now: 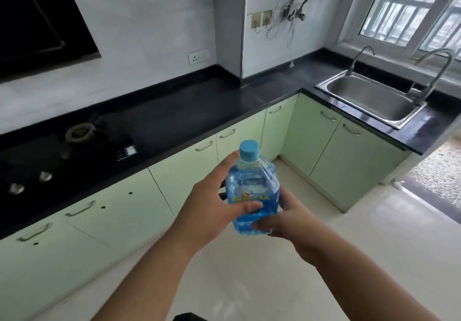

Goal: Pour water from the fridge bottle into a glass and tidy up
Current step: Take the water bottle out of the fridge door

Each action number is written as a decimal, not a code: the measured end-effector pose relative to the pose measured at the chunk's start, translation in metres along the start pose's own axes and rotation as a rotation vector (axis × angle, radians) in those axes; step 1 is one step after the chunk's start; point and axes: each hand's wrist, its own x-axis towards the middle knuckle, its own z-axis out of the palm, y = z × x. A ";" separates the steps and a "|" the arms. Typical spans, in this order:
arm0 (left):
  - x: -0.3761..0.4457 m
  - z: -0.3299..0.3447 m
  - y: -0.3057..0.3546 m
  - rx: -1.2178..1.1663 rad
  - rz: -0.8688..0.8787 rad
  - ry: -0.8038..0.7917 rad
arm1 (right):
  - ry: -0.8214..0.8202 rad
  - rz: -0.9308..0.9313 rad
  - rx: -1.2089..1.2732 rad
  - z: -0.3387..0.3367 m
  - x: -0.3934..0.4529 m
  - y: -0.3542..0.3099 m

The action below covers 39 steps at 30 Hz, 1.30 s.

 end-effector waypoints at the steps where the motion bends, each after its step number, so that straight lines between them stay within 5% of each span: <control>1: 0.016 0.004 0.000 -0.009 0.009 -0.022 | 0.019 0.000 0.000 -0.010 0.008 -0.003; 14: 0.236 -0.016 -0.068 -0.124 0.045 -0.204 | 0.150 0.127 -0.020 -0.047 0.185 -0.061; 21: 0.354 -0.069 -0.107 -0.080 0.023 -0.105 | 0.174 0.102 -0.075 -0.037 0.321 -0.114; 30: 0.434 -0.133 -0.152 0.055 -0.075 0.105 | -0.006 0.085 -0.415 -0.003 0.460 -0.165; 39: 0.514 -0.149 -0.194 0.225 -0.351 0.292 | -0.344 -0.323 -0.698 0.009 0.585 -0.237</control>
